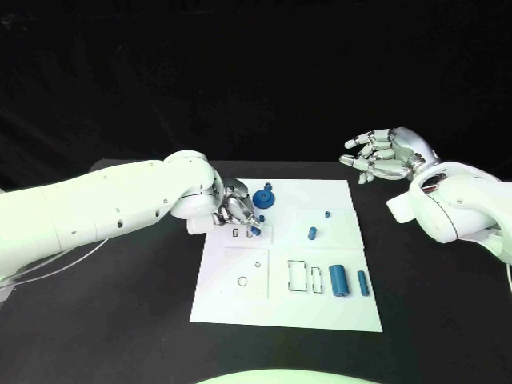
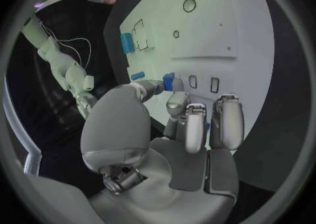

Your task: Assemble the parts on the task board

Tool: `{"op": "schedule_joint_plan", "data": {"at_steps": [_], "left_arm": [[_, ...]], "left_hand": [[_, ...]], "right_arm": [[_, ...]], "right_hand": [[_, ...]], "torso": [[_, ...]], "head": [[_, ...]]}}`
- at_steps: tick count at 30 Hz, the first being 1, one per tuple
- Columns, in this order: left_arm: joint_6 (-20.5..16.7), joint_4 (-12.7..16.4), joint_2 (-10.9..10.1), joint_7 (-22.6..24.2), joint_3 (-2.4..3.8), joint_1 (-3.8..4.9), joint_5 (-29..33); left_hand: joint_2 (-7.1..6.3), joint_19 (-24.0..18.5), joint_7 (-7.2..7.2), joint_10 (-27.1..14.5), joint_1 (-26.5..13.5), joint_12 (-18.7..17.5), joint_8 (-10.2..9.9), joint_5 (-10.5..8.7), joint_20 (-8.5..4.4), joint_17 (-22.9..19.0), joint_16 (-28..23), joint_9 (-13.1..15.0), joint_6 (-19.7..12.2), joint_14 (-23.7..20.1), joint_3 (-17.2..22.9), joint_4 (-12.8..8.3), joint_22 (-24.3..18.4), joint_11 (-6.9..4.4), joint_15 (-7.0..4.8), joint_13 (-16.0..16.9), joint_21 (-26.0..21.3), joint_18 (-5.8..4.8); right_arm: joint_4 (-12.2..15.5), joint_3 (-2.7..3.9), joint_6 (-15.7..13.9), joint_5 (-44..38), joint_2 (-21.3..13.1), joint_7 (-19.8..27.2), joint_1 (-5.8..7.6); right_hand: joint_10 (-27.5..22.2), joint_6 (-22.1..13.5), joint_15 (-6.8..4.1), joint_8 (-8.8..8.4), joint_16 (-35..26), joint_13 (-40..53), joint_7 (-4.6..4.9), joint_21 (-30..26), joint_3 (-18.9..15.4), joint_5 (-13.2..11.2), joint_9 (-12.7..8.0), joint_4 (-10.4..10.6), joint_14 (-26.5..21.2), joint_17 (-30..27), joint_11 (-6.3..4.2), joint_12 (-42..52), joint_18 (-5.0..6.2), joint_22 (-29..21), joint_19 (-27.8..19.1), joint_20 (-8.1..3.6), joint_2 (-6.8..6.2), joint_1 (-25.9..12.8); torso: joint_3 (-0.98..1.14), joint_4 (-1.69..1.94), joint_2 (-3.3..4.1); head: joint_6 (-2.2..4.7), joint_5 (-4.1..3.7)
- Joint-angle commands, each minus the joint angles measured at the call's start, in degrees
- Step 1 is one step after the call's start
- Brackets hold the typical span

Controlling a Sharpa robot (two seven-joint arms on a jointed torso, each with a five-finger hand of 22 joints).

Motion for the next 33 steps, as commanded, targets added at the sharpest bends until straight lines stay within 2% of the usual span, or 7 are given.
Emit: {"op": "schedule_joint_plan", "data": {"at_steps": [1, 6, 11, 14, 17, 23, 33], "left_arm": [[-6.5, 1.9, -1.2, 1.8, 0.07, -0.12, 0.2], [-9.7, 4.5, -3.2, 2.2, 0.09, -0.71, -3.4], [-13.3, 7.2, -5.1, 2.2, 0.09, -2.03, -9.0], [-14.6, 7.9, -5.6, 1.9, 0.07, -2.77, -10.7], [-15.7, 8.1, -5.6, 1.6, 0.03, -3.41, -12.3], [-16.7, 7.9, -5.4, 1.1, 0.01, -4.07, -13.7], [-16.0, 7.0, -4.6, 0.7, 0.00, -4.35, -14.9]], "left_hand": [[-0.37, 0.8, -0.02, 0.8, -0.4, 0.4, 0.3, 1.35, -0.17, 15.1, 0.2, 0.2, 0.8, 5.9, 12.5, -13.0, 1.5, -0.21, -0.59, 0.4, 0.5, -0.74], [-0.60, 1.2, -0.15, 1.2, -0.5, 0.6, 0.2, 2.08, -0.30, 15.1, 0.2, 0.3, 1.2, 5.9, 12.5, -13.2, 2.1, -0.34, -0.71, 0.8, 0.7, -0.88], [-0.74, 1.6, -0.24, 1.4, -0.5, 0.7, 0.2, 2.37, -0.37, 15.1, 0.2, 0.4, 1.4, 5.9, 12.6, -13.4, 2.6, -0.42, -0.78, 1.0, 0.9, -1.00], [-0.78, 1.8, -0.27, 1.5, -0.5, 0.7, 0.2, 2.44, -0.40, 15.1, 0.2, 0.4, 1.5, 5.9, 12.7, -13.4, 2.8, -0.45, -0.80, 1.0, 1.0, -1.04], [-0.79, 1.8, -0.29, 1.5, -0.5, 0.8, 0.2, 2.47, -0.41, 15.1, 0.2, 0.4, 1.5, 5.9, 12.7, -13.4, 2.9, -0.47, -0.82, 1.1, 1.1, -1.05], [-0.82, 1.9, -0.30, 1.6, -0.5, 0.8, 0.2, 2.50, -0.43, 15.1, 0.2, 0.4, 1.6, 5.9, 12.7, -13.4, 3.0, -0.49, -0.84, 1.2, 1.1, -1.09], [-0.83, 2.0, -0.32, 1.6, -0.5, 0.8, 0.2, 2.54, -0.45, 15.1, 0.2, 0.4, 1.6, 5.9, 12.8, -13.5, 3.1, -0.51, -0.86, 1.1, 1.1, -1.10]], "right_arm": [[0.3, 0.00, 0.5, -0.3, -0.2, 0.3, -0.04], [0.3, -0.01, 0.5, -0.3, -0.3, 0.3, -0.10], [0.4, -0.03, 0.5, -0.2, -0.5, 0.3, -0.38], [0.4, -0.04, 0.5, -0.2, -0.5, 0.3, -0.51], [0.4, -0.04, 0.5, -0.2, -0.5, 0.3, -0.61], [0.3, -0.04, 0.5, -0.1, -0.5, 0.4, -0.75], [0.2, -0.04, 0.5, -0.1, -0.4, 0.5, -0.87]], "right_hand": [[-0.1, -0.4, -0.14, 0.30, -0.4, -0.2, 0.08, -0.3, 0.3, 0.3, 0.0, 0.1, 0.4, 0.1, -0.15, 0.0, 0.30, -0.1, 0.4, 0.10, 0.24, 0.3], [-0.1, -0.5, -0.14, 0.32, -0.5, -0.2, 0.09, -0.4, 0.4, 0.3, 0.0, 0.2, 0.4, 0.1, -0.15, 0.0, 0.29, -0.2, 0.5, 0.10, 0.27, 0.2], [-0.1, -0.5, -0.14, 0.32, -0.5, -0.2, 0.09, -0.4, 0.4, 0.3, 0.0, 0.2, 0.4, 0.1, -0.15, 0.0, 0.29, -0.2, 0.5, 0.10, 0.27, 0.2], [-0.1, -0.5, -0.14, 0.32, -0.5, -0.2, 0.09, -0.4, 0.4, 0.3, 0.0, 0.2, 0.4, 0.1, -0.15, 0.0, 0.29, -0.2, 0.5, 0.10, 0.27, 0.2], [-0.1, -0.5, -0.14, 0.32, -0.5, -0.2, 0.09, -0.4, 0.4, 0.3, 0.0, 0.2, 0.4, 0.1, -0.15, 0.0, 0.29, -0.2, 0.5, 0.10, 0.27, 0.2], [-0.1, -0.5, -0.13, 0.35, -0.7, -0.3, 0.10, -0.4, 0.4, 0.4, -0.1, 0.2, 0.4, -0.1, -0.14, 0.0, 0.29, -0.3, 0.5, 0.10, 0.31, 0.0], [-0.1, -0.5, -0.14, 0.40, -0.8, -0.4, 0.09, -0.5, 0.4, 0.5, -0.1, 0.2, 0.4, -0.1, -0.15, 0.0, 0.29, -0.3, 0.6, 0.10, 0.35, -0.1]], "torso": [[-0.01, 0.13, 0.02], [0.01, 0.18, 0.02], [0.06, 0.17, -0.05], [-0.01, 0.12, -0.06], [-0.02, 0.10, -0.10], [-0.05, -0.06, -0.08], [-0.04, 0.02, 0.01]], "head": [[-0.01, -0.04], [-0.21, 0.10], [-0.45, 0.27], [-0.59, 0.42], [-0.74, 0.38], [-0.70, 0.40], [-0.71, 0.27]]}}
